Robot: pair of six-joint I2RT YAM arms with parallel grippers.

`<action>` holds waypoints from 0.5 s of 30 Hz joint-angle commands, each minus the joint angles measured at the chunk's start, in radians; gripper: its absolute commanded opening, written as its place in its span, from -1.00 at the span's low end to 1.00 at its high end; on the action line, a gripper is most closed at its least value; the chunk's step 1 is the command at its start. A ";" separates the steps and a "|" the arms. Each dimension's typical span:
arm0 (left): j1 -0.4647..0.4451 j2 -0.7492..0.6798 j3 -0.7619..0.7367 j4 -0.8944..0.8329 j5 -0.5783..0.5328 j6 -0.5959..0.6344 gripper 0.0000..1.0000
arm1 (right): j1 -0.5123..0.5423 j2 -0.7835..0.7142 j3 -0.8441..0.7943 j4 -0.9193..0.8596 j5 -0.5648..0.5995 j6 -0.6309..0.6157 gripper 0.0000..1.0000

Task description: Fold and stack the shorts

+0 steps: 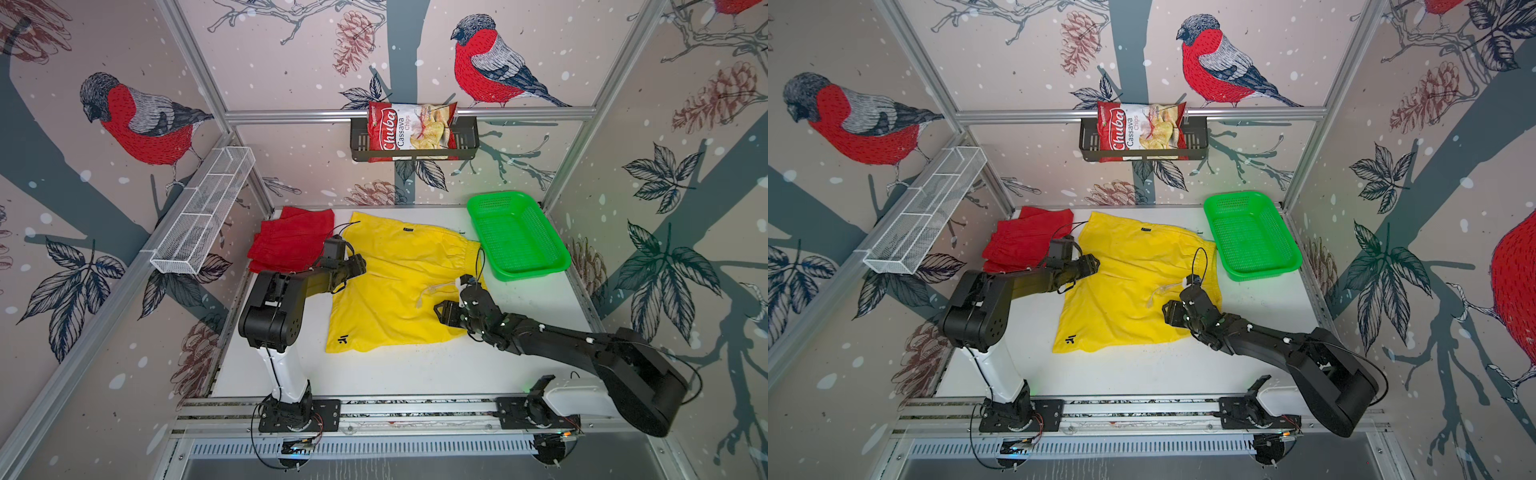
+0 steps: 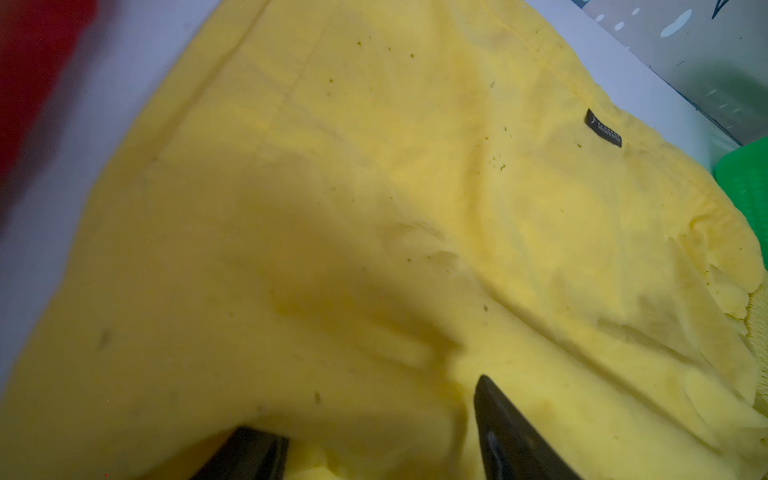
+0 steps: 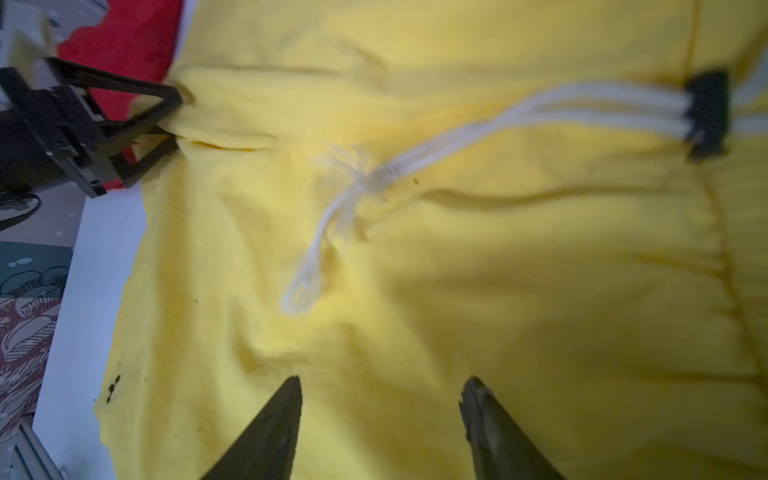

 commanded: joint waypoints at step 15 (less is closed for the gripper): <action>0.021 -0.661 -0.330 -0.391 0.024 -0.072 0.51 | 0.470 0.247 0.223 0.074 0.025 -0.894 0.32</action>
